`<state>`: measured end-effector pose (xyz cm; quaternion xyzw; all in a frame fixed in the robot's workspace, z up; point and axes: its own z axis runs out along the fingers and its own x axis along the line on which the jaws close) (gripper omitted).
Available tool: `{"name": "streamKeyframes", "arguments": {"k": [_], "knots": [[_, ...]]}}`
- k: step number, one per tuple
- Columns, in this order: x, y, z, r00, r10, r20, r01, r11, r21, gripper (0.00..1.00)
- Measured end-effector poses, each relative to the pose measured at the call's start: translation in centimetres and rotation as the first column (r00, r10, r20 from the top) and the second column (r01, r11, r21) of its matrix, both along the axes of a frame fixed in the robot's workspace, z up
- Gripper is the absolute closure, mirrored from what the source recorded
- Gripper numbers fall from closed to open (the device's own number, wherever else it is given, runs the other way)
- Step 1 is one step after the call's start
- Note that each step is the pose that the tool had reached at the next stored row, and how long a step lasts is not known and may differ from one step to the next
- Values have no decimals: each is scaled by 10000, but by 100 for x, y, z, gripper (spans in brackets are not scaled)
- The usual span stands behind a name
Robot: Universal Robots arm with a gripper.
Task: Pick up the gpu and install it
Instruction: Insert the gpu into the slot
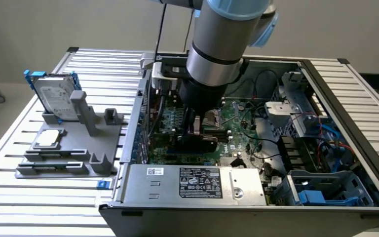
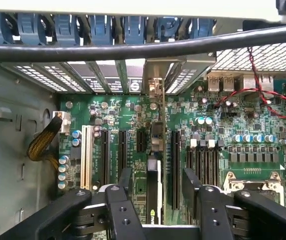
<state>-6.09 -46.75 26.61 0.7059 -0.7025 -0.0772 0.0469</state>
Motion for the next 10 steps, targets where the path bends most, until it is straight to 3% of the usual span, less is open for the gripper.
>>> {"name": "streamKeyframes", "arguments": {"k": [7, 10], "knots": [[0, 4, 207, 10000, 0, -7, 0, 10000, 0, 47], [0, 6, 224, 10000, 0, -6, 0, 10000, 3, 50]]}}
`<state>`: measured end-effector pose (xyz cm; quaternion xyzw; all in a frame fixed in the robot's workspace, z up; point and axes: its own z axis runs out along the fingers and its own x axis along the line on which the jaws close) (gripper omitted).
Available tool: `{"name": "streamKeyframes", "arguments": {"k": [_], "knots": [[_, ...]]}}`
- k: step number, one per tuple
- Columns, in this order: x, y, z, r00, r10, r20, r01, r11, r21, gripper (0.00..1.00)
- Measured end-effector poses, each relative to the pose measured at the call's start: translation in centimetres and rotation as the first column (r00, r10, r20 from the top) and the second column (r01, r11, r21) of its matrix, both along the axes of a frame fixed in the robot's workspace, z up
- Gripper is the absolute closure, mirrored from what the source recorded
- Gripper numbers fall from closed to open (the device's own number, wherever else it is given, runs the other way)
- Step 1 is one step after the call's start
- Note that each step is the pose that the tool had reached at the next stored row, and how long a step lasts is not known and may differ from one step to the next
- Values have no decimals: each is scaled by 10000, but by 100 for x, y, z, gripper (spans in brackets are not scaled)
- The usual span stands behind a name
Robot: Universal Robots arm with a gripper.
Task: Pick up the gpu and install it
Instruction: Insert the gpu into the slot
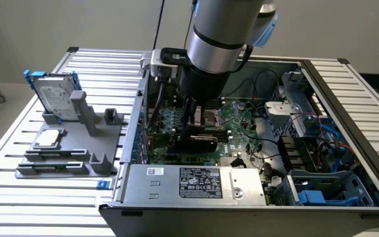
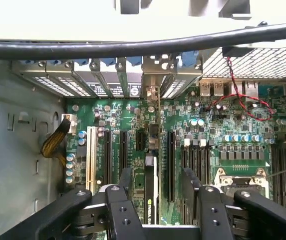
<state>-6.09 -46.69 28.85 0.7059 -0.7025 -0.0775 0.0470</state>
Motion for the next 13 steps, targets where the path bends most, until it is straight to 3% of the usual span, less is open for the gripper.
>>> {"name": "streamKeyframes", "arguments": {"k": [4, 5, 6, 7, 9, 13], "knots": [[0, 0, 2, 10000, 0, -2, 0, 10000, -4, 68], [0, 0, 2, 10000, -1, -2, 1, 10000, -4, 68], [0, 0, 2, 10000, -1, -2, 1, 10000, -3, 80], [0, 0, 2, 10000, 0, -2, 0, 10000, -4, 80], [0, 0, 2, 10000, -1, -2, 1, 10000, -4, 89], [0, 0, 2, 10000, 0, -2, 0, 10000, -4, 89]]}}
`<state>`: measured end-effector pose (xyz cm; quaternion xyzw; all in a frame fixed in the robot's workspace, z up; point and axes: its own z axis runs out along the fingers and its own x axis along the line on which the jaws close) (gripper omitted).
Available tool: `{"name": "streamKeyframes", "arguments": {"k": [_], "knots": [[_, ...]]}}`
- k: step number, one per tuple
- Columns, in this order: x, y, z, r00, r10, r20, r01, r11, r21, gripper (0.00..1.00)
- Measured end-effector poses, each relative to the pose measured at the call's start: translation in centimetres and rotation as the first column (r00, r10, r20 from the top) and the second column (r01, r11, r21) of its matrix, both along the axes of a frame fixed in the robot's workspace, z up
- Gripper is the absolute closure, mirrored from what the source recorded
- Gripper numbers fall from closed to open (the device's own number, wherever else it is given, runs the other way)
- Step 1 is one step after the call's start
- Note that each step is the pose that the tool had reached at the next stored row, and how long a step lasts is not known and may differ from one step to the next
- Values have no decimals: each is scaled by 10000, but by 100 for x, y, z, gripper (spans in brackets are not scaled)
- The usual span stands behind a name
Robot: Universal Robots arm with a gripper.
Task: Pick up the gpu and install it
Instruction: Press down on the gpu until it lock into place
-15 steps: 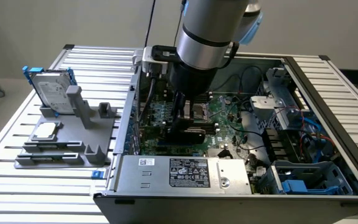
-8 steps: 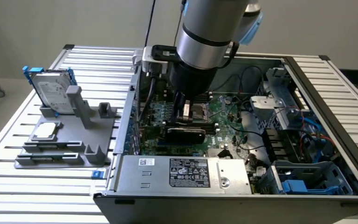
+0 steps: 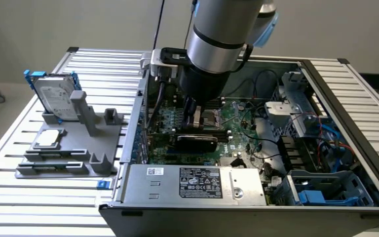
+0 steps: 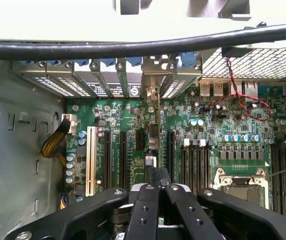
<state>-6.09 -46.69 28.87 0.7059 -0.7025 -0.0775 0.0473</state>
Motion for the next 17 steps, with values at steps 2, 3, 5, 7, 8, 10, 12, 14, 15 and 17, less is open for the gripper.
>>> {"name": "streamKeyframes", "arguments": {"k": [2, 3, 5, 7, 8, 10, 12, 14, 15, 17], "knots": [[0, 0, 0, 10000, 0, 0, 0, 10000, 1, 89], [0, 0, 0, 10000, 0, 0, 0, 10000, 0, 89], [0, 0, 0, 10000, 0, 0, 0, 10000, 0, 89], [0, 0, 0, 10000, 0, 0, 0, 10000, 1, 89], [0, 0, 0, 10000, 0, 0, 0, 10000, 1, 89], [0, 0, 0, 10000, 0, 0, 0, 10000, 0, 89], [-2, 4, -9, 10000, 0, 2, 0, 10000, -2, 89], [-10, 32, -34, 10000, 0, 51, 0, 10000, 0, 89], [-17, 49, -45, 10000, 0, 89, 0, 10000, 0, 89], [-35, 83, -65, 9999, 1, 151, -1, 10000, 1, 89]]}}
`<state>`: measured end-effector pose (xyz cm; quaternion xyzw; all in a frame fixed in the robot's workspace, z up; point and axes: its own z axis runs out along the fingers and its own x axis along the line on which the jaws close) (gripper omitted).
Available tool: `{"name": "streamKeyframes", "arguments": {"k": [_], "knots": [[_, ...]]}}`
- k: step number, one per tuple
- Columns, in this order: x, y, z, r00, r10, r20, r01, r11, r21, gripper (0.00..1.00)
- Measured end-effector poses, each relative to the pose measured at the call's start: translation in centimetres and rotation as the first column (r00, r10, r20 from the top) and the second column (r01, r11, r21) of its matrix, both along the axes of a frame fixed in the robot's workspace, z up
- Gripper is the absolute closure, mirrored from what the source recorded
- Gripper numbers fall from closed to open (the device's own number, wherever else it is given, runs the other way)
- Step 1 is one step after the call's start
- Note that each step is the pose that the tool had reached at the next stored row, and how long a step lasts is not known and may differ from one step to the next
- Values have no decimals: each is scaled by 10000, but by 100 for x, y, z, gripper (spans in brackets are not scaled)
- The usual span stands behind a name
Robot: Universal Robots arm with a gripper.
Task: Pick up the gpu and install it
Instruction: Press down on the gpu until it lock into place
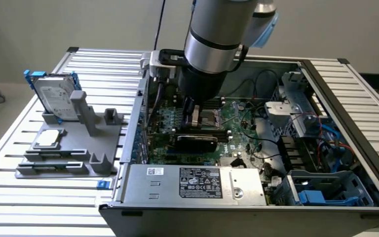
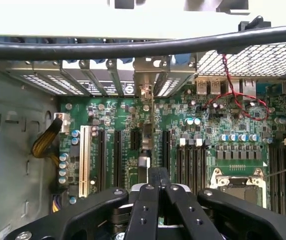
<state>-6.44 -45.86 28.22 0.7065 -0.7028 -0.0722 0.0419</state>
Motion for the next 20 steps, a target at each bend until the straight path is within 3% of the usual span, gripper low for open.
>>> {"name": "streamKeyframes", "arguments": {"k": [6, 12, 16, 20], "knots": [[-47, 2, -36, 10000, 66, 61, -66, 10000, -9, 89], [-50, 8, -66, 9996, 152, 245, -151, 9999, -65, 89], [-64, 16, -72, 9994, 162, 304, -160, 9998, -69, 89], [-81, 17, -77, 9994, 175, 313, -173, 9998, -71, 89]]}}
